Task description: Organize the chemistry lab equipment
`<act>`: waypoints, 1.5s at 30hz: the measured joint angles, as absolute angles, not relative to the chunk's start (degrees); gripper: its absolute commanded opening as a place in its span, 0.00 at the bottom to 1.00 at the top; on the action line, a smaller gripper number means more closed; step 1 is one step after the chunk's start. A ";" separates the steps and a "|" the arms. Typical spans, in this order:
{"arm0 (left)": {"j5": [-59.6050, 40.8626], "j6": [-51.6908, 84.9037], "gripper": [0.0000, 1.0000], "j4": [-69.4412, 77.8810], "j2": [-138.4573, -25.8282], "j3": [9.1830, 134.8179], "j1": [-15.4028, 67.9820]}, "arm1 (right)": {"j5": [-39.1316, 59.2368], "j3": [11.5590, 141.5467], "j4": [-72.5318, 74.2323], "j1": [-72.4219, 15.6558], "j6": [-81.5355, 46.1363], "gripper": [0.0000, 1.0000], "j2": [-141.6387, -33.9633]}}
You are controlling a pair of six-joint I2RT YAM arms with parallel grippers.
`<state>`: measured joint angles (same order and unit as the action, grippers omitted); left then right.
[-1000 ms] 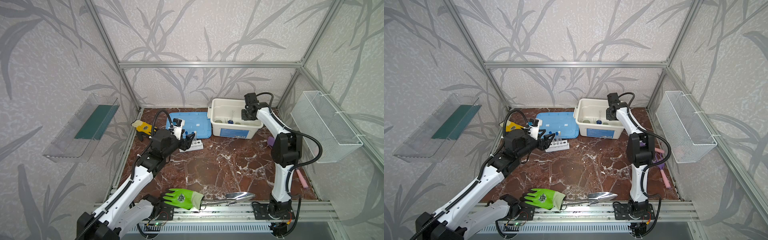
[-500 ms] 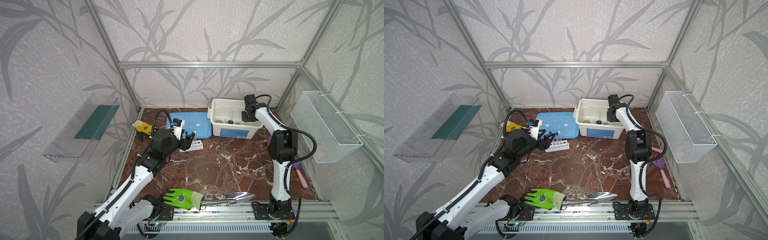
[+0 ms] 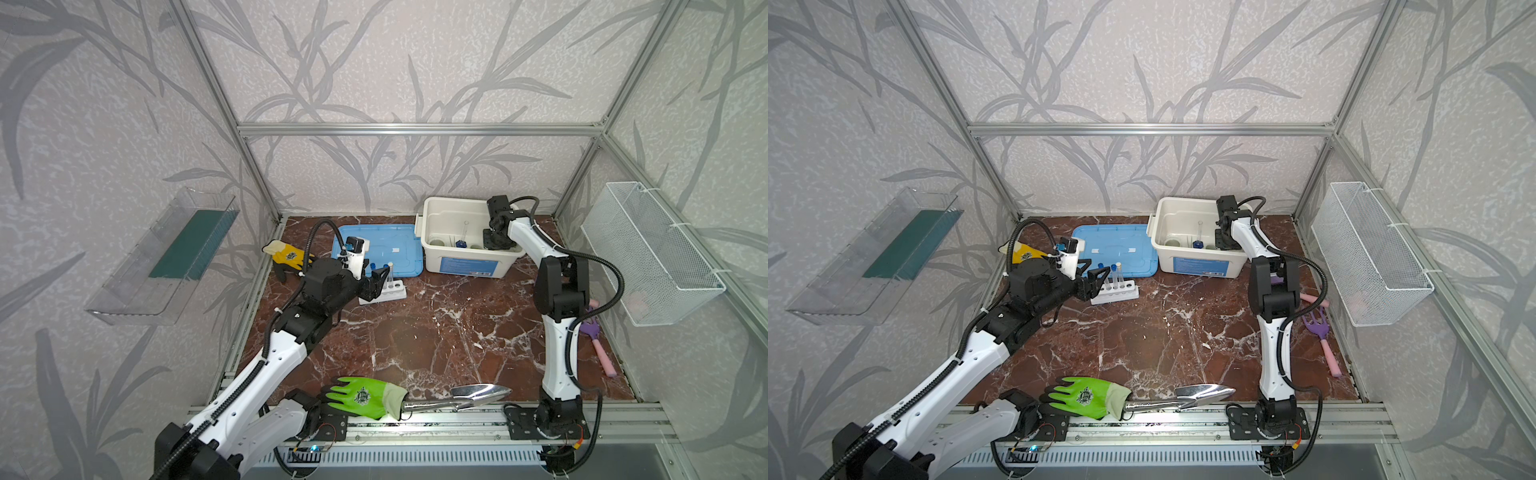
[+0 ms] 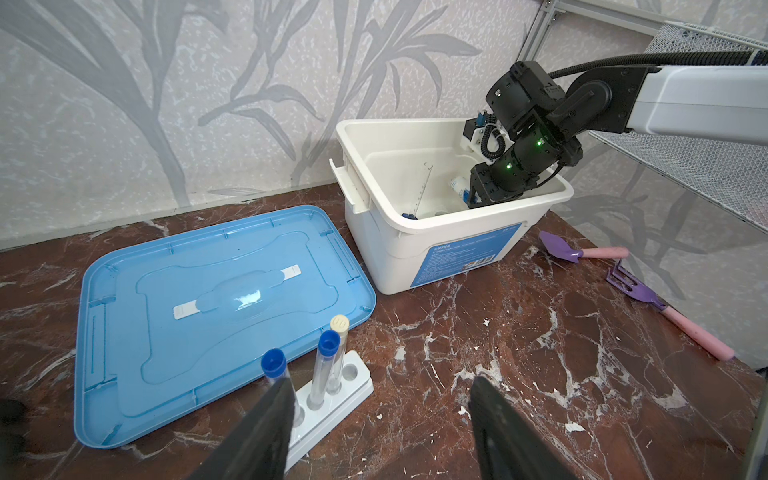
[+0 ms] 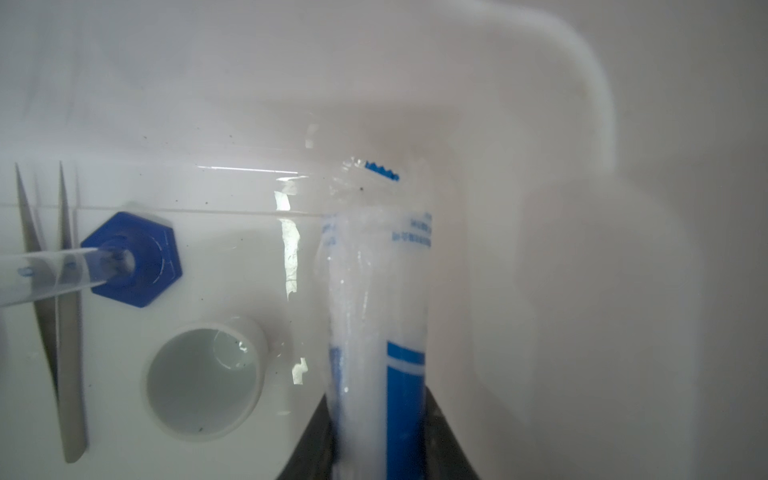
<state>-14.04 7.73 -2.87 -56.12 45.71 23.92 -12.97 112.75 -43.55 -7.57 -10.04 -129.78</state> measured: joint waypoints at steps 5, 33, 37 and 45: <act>-14.02 7.73 0.67 -2.90 -56.45 45.69 23.92 | -12.51 112.77 -42.96 -7.16 -10.07 0.29 -130.30; -14.04 7.75 0.67 -2.72 -57.65 45.69 23.92 | -9.78 116.27 -43.24 -6.74 -11.22 0.48 -136.86; -14.06 7.73 0.67 -2.72 -57.65 45.71 23.92 | -9.52 116.29 -43.40 -6.74 -11.20 0.52 -136.92; -14.04 7.79 0.67 -2.70 -57.65 45.71 23.92 | -8.82 116.51 -44.10 -6.79 -10.98 0.61 -136.57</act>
